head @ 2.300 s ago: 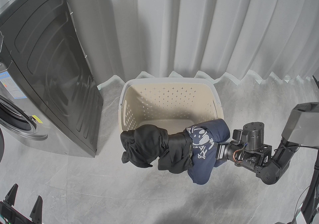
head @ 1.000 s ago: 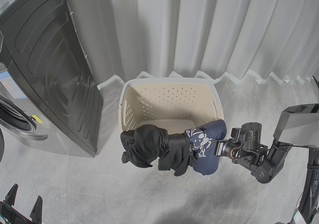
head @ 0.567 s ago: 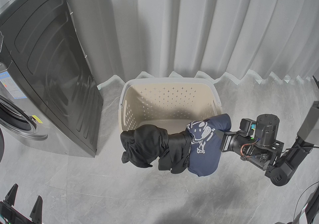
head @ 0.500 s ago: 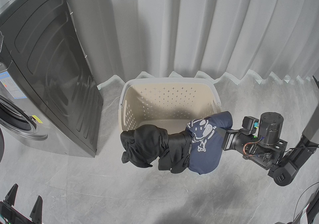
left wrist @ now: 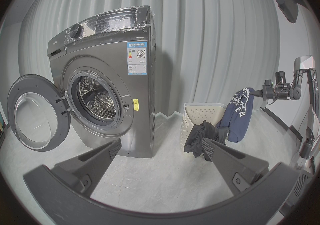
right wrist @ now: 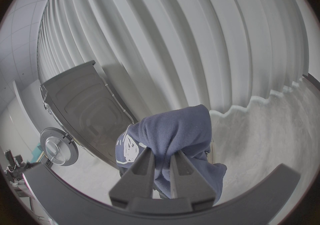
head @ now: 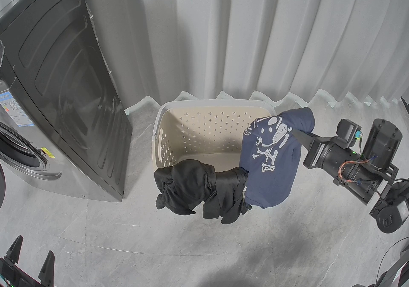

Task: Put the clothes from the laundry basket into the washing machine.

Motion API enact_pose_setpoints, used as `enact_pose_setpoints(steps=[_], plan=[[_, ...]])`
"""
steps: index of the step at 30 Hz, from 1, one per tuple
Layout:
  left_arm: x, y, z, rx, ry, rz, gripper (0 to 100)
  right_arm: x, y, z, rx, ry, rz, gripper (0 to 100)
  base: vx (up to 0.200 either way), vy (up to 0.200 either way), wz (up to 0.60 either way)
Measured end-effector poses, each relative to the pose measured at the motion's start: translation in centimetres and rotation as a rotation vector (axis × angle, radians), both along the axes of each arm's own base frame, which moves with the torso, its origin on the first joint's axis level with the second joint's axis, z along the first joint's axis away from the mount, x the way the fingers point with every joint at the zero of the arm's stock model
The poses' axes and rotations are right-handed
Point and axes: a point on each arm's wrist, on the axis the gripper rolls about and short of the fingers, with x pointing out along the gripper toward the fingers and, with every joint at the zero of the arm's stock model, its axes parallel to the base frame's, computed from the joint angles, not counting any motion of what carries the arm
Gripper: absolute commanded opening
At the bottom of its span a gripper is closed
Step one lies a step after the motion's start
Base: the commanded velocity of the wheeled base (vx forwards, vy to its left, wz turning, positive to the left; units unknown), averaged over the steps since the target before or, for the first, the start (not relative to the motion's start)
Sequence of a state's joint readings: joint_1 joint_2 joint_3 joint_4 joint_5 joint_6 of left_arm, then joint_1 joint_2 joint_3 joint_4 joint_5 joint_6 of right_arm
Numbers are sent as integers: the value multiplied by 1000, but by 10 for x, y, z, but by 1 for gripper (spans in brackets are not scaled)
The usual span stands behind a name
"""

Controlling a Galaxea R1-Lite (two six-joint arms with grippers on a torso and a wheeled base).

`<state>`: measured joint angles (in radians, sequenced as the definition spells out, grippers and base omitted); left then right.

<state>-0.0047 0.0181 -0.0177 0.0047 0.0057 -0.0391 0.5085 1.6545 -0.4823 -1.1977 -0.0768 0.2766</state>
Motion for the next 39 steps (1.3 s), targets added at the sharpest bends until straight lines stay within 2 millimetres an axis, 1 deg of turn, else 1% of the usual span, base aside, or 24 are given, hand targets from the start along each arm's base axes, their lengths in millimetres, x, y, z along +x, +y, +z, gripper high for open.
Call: enact_pose_setpoints(steps=[6,10,15,23,30,39], plan=[[0,0,0,0,0,0,100,-17,-4,25,19,-38,18,0,0,0,0],[0,0,0,0,0,0,100,-28,-6,45,53,-100,36,0,0,0,0],[0,0,0,1,0,0,100,-39,-5,57,77,-141,63,0,0,0,0],[0,0,0,1,0,0,100,-48,-4,64,96,-168,88,0,-200,0,0],[0,0,0,1,0,0,100,-51,-3,66,103,-178,102,0,0,0,0],[0,0,0,1,0,0,100,-54,1,66,108,-178,123,0,0,200,0]])
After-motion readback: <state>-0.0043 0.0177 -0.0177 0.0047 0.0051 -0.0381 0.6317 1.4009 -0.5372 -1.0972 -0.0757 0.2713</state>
